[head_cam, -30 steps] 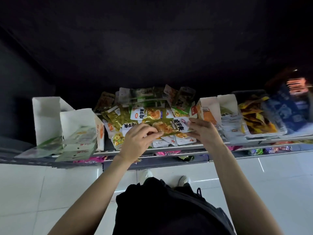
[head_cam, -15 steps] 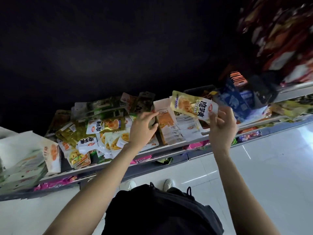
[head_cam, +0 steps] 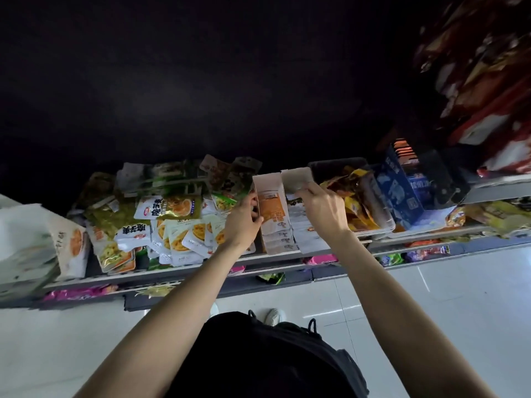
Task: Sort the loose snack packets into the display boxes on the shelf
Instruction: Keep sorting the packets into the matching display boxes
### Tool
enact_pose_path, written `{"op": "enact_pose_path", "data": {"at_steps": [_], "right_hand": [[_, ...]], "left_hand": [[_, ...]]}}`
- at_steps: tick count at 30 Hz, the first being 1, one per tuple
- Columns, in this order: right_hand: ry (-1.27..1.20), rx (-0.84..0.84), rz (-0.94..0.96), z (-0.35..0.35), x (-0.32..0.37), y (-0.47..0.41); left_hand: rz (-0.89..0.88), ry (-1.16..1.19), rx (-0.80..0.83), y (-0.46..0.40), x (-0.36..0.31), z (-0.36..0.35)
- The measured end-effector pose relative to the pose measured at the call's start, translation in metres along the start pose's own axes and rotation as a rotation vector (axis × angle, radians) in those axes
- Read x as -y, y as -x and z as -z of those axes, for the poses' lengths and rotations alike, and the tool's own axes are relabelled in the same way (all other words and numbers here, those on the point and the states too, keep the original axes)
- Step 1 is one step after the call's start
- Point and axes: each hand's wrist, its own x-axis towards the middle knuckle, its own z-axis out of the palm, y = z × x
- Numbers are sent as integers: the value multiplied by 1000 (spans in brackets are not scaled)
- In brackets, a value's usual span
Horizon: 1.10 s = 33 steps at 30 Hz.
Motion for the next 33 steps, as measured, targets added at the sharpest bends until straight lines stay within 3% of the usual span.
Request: {"op": "enact_pose_path", "data": {"at_steps": [5,8,11,14,17,25,29,31,33], "right_hand": [[36,152,-56,-14,-1,8],[-94,30,-113,-9,21,12],[-262,-46,-19,-8,71,6],[-447,108,43,-27,127,-11],[-506,296,40,-64,172,-39],[-254,683,-20,-124,247,-93],[-194,708,-91,-124,262,-73],[-170,661,-75,-122,268,-55],[-175,639,-50,-120,270,-42]], "left_hand": [[-47,-39,68,2,2,12],[-103,-130,75,5,14,31],[-89,-142,-60,20,47,59],[47,-66,-174,39,96,92],[299,35,-196,50,142,125],[631,329,-114,50,198,155],[690,605,-14,39,199,142],[707,696,-59,34,188,133],[728,635,-149,32,179,128]]}}
